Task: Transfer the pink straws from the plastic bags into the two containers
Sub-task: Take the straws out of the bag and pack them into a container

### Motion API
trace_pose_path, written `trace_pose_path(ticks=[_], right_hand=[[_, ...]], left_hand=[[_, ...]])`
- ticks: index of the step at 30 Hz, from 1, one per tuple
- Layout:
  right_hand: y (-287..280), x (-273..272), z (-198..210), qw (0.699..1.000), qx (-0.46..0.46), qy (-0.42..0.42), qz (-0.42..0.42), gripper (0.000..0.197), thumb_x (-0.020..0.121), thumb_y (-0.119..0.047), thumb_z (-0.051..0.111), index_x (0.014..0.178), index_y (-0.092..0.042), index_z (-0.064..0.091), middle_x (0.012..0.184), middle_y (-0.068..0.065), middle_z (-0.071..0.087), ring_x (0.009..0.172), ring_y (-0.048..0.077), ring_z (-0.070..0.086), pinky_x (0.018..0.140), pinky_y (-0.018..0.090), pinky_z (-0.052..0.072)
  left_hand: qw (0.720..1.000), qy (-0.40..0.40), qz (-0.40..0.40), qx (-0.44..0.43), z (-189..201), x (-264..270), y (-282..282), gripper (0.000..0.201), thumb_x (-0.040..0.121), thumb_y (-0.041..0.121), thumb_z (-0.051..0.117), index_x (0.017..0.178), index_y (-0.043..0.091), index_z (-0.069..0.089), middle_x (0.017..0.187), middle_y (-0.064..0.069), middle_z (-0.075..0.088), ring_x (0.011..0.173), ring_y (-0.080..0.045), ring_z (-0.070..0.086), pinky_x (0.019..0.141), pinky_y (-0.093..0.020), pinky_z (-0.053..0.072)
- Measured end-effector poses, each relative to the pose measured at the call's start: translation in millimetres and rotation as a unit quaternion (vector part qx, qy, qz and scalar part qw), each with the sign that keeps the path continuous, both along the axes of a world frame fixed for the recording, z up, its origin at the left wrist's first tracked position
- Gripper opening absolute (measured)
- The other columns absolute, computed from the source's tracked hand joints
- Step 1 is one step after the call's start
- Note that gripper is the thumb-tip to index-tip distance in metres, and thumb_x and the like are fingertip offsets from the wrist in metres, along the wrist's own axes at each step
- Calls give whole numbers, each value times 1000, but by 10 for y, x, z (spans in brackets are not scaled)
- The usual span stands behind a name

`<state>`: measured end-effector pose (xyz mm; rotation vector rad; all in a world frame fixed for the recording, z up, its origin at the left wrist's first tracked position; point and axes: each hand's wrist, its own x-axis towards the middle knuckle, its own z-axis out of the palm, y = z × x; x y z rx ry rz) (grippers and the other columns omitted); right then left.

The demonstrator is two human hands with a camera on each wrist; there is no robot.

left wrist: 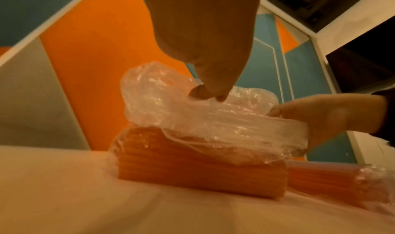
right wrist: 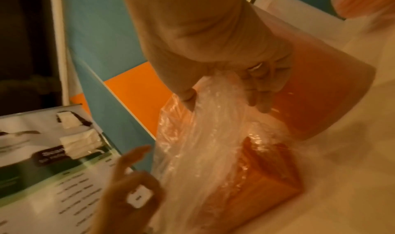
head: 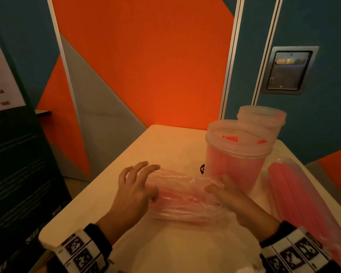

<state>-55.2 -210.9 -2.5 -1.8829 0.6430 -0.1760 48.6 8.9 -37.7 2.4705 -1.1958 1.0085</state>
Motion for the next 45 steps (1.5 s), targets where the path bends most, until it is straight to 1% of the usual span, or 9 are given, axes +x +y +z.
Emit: trace_pose_path(ticks=[7,12,18,23,26,30,35,41,45], right_hand=[[674,-163,340,894,-380,-222,89,28,75,-22,41,100,-21,54,101,-4,52,95,15,43,80,34,33],[669,186,259,782,-537,-61,312,23,90,-4,43,106,-7,60,106,12,60,97,25,52,78,36,41],[445,296,5,668,-711,-30,216,21,79,-13,63,99,-11,67,115,12,54,110,30,49,96,40,40],[192,249,-354,466,-844,117,241,59,98,-17,25,144,1,-7,155,15,-17,143,31,-12,107,43,-19],[151,280,-386,502,-816,112,263,62,98,-22,24,144,-1,-10,155,13,-18,144,28,-13,103,41,-22],[119,231,-126,629,-707,-7,324,56,81,-25,55,136,-20,45,155,10,18,143,26,17,116,38,-6],[285,54,232,727,-553,19,406,58,74,-36,67,128,-23,53,140,0,40,127,22,33,108,31,26],[789,279,136,812,-453,45,365,19,84,-27,60,90,-10,63,95,9,66,85,26,61,69,29,46],[944,447,-187,785,-519,50,335,41,89,-29,56,119,-2,50,123,17,49,111,32,46,91,39,40]], left_hand=[[970,168,100,-147,114,71,-109,20,66,6,78,75,23,73,112,-8,65,86,-31,63,68,-44,48],[984,115,115,-66,114,37,-225,52,49,13,89,96,23,70,95,-8,62,64,-24,62,59,-35,43],[968,69,224,85,-16,-37,-114,123,41,12,80,143,38,16,149,-18,25,112,-40,44,83,-53,32],[919,137,289,231,32,101,37,117,80,48,59,116,45,-52,133,-14,-55,134,-46,-31,88,-81,-12],[926,171,262,211,12,64,22,117,80,50,60,119,46,-50,133,-10,-56,136,-46,-26,91,-80,-10],[933,300,119,157,90,38,105,103,74,33,76,144,48,1,140,3,-49,144,-33,-1,110,-62,20],[944,285,148,73,134,-114,310,31,78,34,72,106,45,64,158,5,-8,144,-23,12,112,-36,27],[919,304,229,99,-95,-271,194,79,82,61,53,144,31,12,152,-2,7,115,-26,54,88,-38,51],[936,289,196,52,-155,-328,134,83,84,56,52,144,24,6,148,-3,13,106,-24,60,82,-35,53]])
